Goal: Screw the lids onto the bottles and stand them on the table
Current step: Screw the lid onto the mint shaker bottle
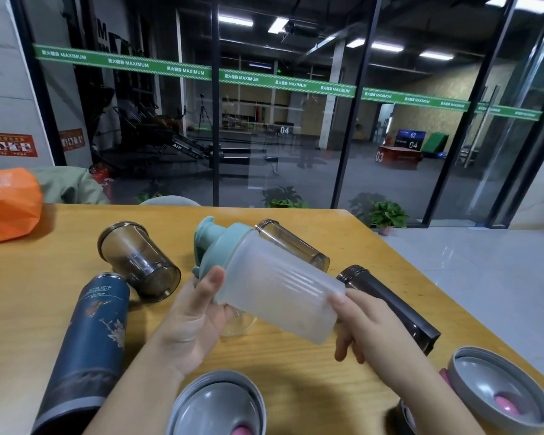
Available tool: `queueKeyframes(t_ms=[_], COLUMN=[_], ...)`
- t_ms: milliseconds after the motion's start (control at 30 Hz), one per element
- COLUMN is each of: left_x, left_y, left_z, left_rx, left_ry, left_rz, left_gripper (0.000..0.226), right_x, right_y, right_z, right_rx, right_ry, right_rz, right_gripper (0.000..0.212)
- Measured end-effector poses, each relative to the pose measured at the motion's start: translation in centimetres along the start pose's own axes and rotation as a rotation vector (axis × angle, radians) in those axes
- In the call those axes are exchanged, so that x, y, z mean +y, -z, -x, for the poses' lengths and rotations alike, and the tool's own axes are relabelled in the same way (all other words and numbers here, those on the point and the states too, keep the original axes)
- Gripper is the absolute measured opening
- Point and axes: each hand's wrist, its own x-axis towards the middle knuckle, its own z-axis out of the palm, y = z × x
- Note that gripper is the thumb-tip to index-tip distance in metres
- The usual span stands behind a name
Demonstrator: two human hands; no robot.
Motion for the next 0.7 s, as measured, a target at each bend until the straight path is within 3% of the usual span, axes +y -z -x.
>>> queueKeyframes(t_ms=[133, 200, 233, 333, 400, 567, 700], left_x=[0.05, 0.13, 0.14, 0.14, 0.14, 0.3, 0.33], left_y=[-0.07, 0.01, 0.07, 0.27, 0.3, 0.26, 0.21], left_z=[0.06, 0.1, 0.12, 0.15, 0.16, 0.17, 0.13], left_rx=[0.01, 0.027, 0.033, 0.05, 0.063, 0.063, 0.019], left_ry=[0.0, 0.004, 0.007, 0.014, 0.014, 0.014, 0.005], left_rz=[-0.025, -0.026, -0.02, 0.015, 0.033, 0.022, -0.01], left_gripper=[0.083, 0.084, 0.085, 0.088, 0.086, 0.088, 0.081], right_x=[-0.21, -0.1, -0.01, 0.27, 0.31, 0.52, 0.4], right_y=[-0.36, -0.5, -0.48, -0.47, -0.71, -0.87, -0.76], right_z=[-0.18, -0.09, -0.02, 0.11, 0.13, 0.12, 0.24], right_rx=[-0.017, 0.002, -0.016, -0.036, -0.009, 0.072, 0.084], right_ry=[-0.053, -0.005, 0.022, 0.114, 0.19, 0.25, 0.134], right_rz=[-0.075, -0.112, -0.124, 0.031, 0.17, 0.235, 0.097], right_gripper=[0.057, 0.042, 0.045, 0.089, 0.095, 0.077, 0.061])
